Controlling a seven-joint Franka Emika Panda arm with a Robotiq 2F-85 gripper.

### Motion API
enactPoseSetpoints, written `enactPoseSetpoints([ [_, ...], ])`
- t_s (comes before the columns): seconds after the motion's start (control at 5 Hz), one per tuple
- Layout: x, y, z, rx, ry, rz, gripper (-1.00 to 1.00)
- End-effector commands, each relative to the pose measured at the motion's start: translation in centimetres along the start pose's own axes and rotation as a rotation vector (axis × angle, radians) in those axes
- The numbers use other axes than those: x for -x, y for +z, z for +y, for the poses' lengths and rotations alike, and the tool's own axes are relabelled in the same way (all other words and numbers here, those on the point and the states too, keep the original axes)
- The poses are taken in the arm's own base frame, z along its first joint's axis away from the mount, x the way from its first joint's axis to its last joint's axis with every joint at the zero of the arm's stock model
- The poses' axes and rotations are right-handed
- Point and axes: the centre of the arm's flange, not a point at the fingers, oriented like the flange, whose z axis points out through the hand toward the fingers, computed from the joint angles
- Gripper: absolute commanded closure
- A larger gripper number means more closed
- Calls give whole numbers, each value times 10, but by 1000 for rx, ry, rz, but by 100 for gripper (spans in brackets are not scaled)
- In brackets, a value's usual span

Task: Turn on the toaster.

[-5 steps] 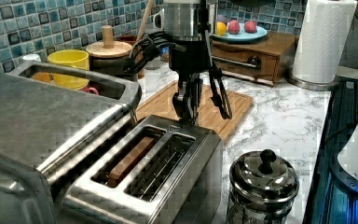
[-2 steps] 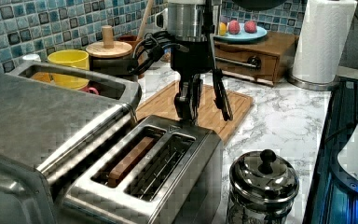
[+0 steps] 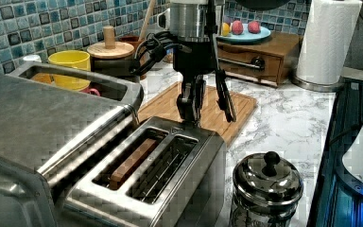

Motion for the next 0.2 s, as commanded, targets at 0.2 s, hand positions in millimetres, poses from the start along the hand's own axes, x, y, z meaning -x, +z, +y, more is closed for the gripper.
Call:
enactPoseSetpoints([
  [0.2,84,95,12,57,-48,-267,100],
])
